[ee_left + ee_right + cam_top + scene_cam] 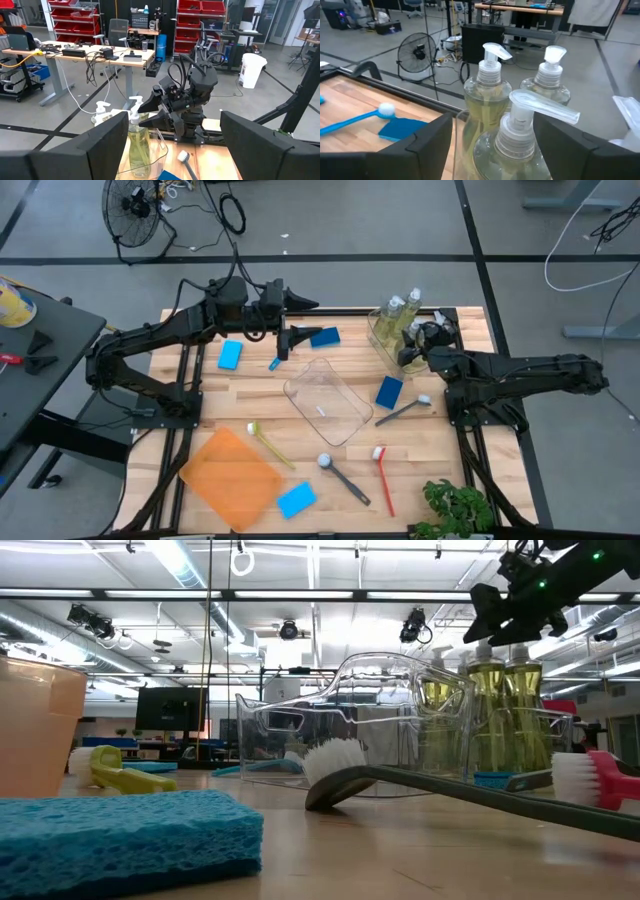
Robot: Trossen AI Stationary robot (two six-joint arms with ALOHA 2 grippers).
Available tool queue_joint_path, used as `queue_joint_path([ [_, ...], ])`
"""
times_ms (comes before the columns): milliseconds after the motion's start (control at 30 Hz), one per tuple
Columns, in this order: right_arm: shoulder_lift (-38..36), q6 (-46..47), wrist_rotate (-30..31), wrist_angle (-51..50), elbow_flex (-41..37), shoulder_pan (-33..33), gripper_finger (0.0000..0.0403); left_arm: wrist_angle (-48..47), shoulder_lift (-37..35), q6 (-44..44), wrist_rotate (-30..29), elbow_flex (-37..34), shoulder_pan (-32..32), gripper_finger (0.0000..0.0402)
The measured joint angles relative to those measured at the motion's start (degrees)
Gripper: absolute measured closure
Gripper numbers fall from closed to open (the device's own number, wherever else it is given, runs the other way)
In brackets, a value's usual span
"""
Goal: Pick & Place Kitchen Sink Supplies
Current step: Put the yellow dish soap into the top transparent bin
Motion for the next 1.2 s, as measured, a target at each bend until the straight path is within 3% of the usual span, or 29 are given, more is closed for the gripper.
queue_joint_path([
  [433, 0.58, 2.63, 0.66, -4.08, -0.42, -0.21, 0.0152, 0.06, 0.00, 0.00, -0.84, 0.00, -0.02, 0.0083],
  [600, 2.16, 8.96, 1.13, -6.98, -0.20, -0.59, 0.0152, 0.31, 0.00, 0.04, -1.13, 0.02, -0.02, 0.0083],
  [1200, 3.01, 1.35, 2.10, -1.52, -0.33, -0.55, 0.0151, 0.36, 0.00, 0.13, -1.75, 0.02, 0.00, 0.0083],
])
